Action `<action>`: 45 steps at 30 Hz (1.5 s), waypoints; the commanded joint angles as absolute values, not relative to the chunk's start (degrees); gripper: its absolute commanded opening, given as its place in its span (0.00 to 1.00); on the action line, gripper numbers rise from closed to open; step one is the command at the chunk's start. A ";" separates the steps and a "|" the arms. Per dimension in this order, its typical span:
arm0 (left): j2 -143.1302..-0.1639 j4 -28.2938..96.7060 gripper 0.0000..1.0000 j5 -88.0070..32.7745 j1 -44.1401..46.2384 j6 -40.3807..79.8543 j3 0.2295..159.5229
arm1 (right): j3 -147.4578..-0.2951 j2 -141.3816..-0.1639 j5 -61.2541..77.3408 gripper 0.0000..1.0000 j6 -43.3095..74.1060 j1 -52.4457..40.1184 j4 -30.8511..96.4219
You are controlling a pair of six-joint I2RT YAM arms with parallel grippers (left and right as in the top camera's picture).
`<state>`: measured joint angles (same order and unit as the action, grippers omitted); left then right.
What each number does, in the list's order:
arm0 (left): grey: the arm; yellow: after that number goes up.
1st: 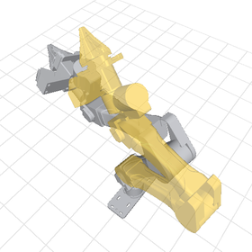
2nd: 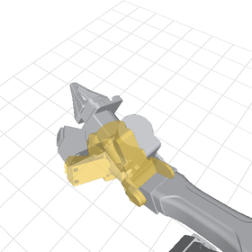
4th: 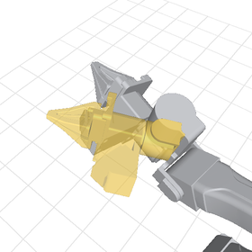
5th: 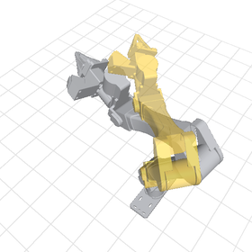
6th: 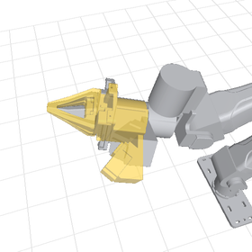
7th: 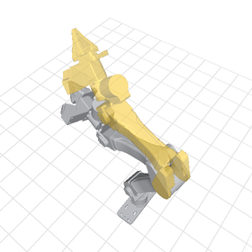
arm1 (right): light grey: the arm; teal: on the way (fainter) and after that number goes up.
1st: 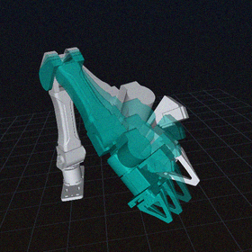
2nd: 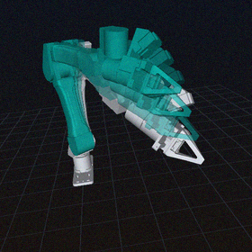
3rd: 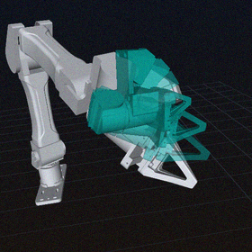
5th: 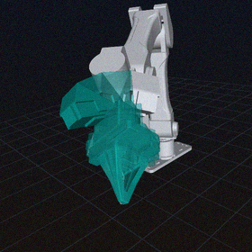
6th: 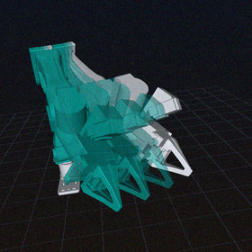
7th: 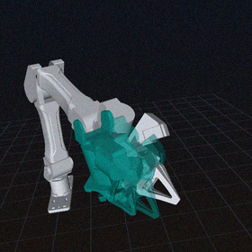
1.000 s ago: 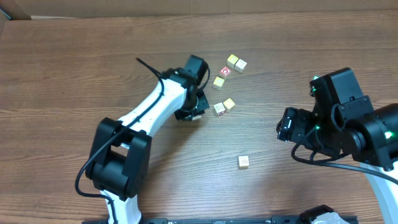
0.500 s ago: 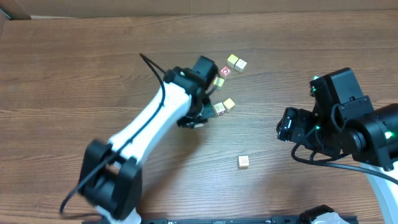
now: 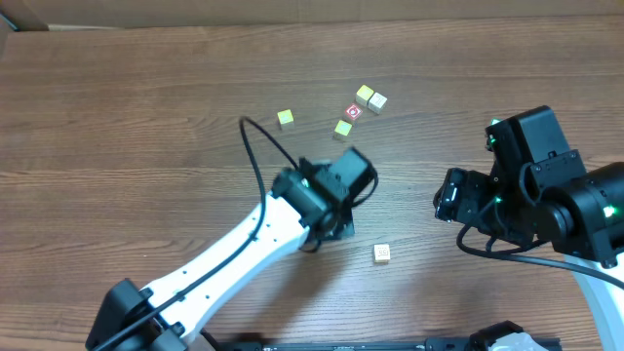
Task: Flip 4 blocks
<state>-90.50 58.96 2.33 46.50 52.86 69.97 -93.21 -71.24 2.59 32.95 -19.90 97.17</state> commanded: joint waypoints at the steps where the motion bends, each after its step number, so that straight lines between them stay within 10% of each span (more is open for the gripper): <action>1: -90.94 52.29 0.04 -3.84 48.29 56.90 62.22 | -94.56 -70.72 1.39 0.84 32.51 -19.86 97.06; 16: -90.98 28.23 0.08 -11.40 50.30 59.77 45.76 | -94.56 -70.74 -0.75 0.84 32.51 -19.86 97.03; 45: -96.29 19.11 0.25 -15.11 51.46 57.06 45.74 | -94.56 -70.72 -0.32 0.84 32.49 -19.86 97.06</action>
<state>-93.38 19.14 -13.78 50.48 57.91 46.15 -93.32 -71.24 -0.21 32.95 -19.92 97.14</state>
